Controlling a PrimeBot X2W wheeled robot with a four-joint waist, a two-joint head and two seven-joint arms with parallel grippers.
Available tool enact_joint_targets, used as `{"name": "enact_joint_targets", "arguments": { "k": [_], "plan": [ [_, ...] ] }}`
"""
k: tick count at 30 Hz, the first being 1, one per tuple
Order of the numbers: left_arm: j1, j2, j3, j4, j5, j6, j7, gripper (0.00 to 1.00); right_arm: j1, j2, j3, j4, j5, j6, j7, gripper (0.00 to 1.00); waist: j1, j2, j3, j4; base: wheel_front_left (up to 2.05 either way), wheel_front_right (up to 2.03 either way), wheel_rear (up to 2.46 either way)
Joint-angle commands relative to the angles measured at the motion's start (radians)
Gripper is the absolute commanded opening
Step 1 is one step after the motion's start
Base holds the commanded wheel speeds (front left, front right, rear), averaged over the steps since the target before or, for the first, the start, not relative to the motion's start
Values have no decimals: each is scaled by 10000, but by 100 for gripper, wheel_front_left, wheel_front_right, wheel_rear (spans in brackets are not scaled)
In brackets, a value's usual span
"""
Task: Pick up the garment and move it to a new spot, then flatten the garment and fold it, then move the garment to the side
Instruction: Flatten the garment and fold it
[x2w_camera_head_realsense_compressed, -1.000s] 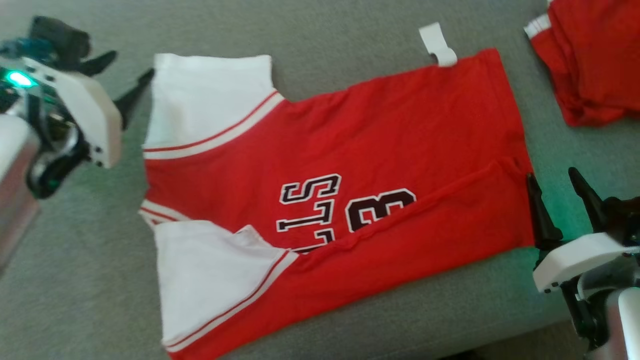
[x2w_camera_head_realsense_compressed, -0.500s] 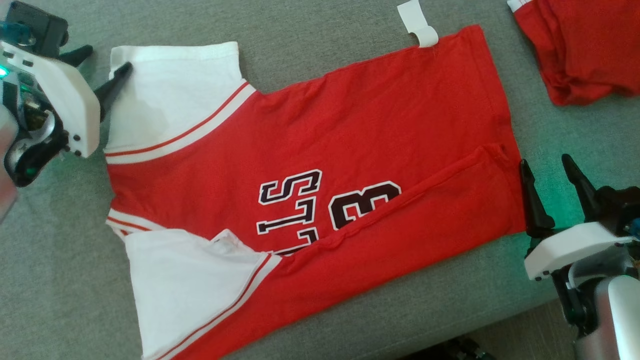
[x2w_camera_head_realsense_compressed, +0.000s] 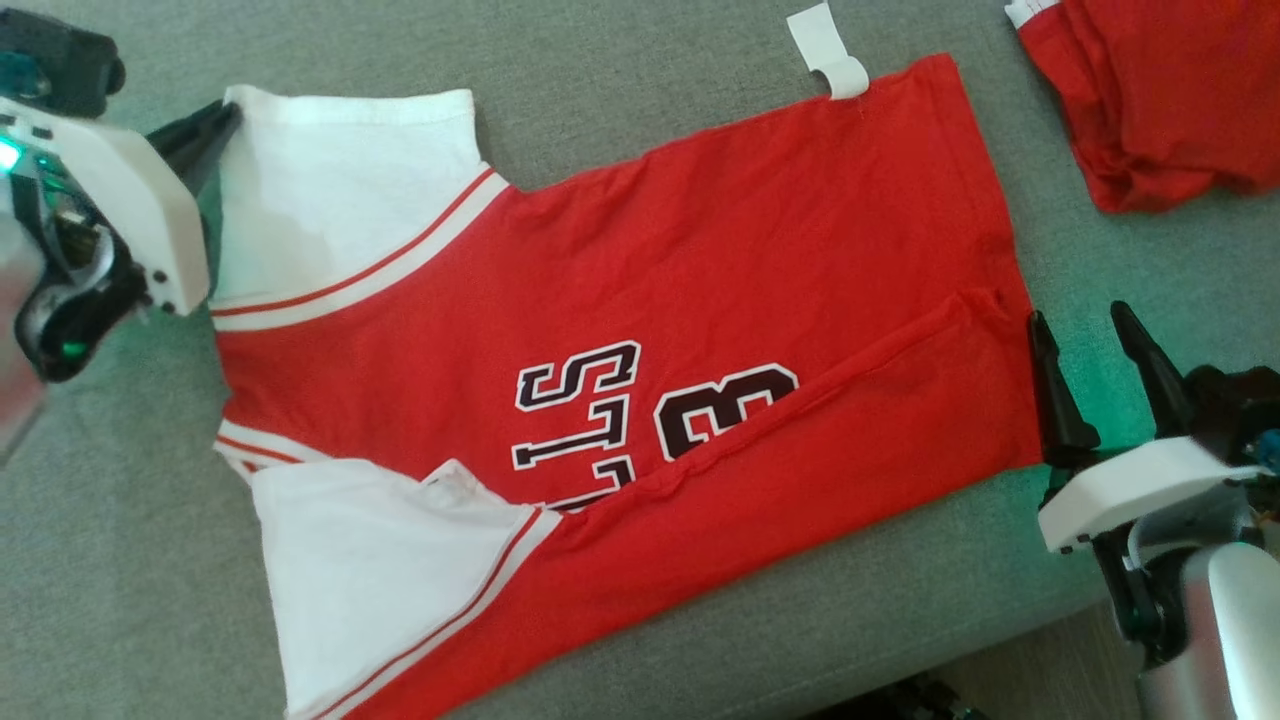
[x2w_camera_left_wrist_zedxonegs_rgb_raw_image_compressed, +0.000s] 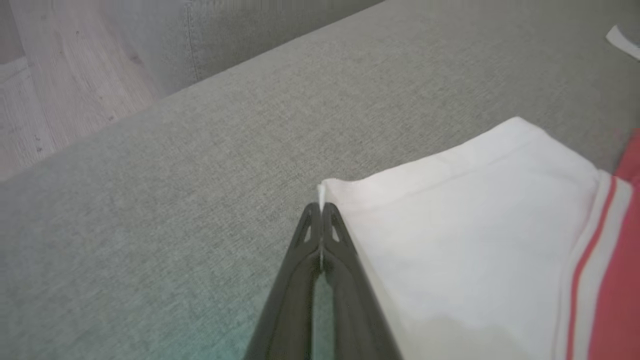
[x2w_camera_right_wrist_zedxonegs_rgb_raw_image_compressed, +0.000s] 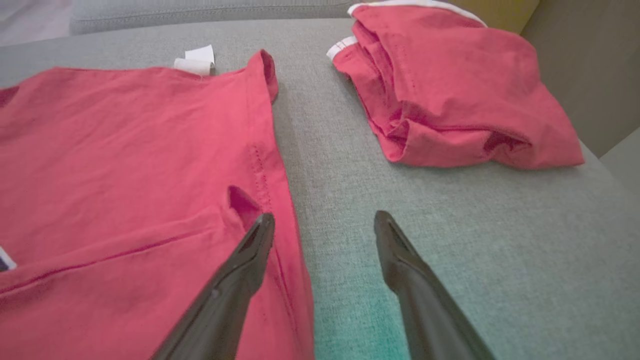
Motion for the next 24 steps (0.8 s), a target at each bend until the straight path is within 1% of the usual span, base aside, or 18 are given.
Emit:
{"name": "enact_joint_targets", "arguments": {
  "k": [1, 6, 9, 11, 14, 18, 21, 24],
  "plan": [
    [-481, 509, 310, -136, 52, 18, -195, 0, -152, -159, 202, -315, 67, -9, -56, 100, 0, 0, -59, 45, 0, 0, 0],
    [-469, 489, -10, -191, 162, 18, -911, 0, -766, -470, 393, -492, 533, -9, 322, 100, 0, 0, -407, 240, 0, 0, 0],
    [-392, 410, -153, -248, 285, 18, -1131, 0, -1531, -768, 606, -418, 796, -9, 963, 100, 0, 0, -630, 398, 0, 0, 0],
    [-375, 343, -213, -312, 413, 18, -1254, 0, -2150, -946, 819, -85, 1118, -9, 1633, 100, 0, 0, -745, 518, 0, 0, 0],
    [-420, 261, -269, -464, 648, 18, -1425, 0, -3192, -1167, 1151, 768, 1721, -9, 2649, 100, 0, 0, -802, 699, 0, 0, 0],
    [-583, 185, -302, -659, 897, 18, -1493, 0, -4632, -1391, 1516, 2296, 2328, -9, 3875, 100, 0, 0, -689, 943, 0, 0, 0],
    [-722, 147, -313, -782, 1047, 18, -1506, 0, -5614, -1358, 1707, 3523, 2613, -9, 4639, 100, 0, 0, -552, 1109, 0, 0, 0],
    [-811, 78, -318, -871, 1172, 18, -1519, 0, -6370, -1254, 1850, 4463, 2942, -9, 5024, 100, 0, 0, -447, 1263, 0, 0, 0]
  ]
}}
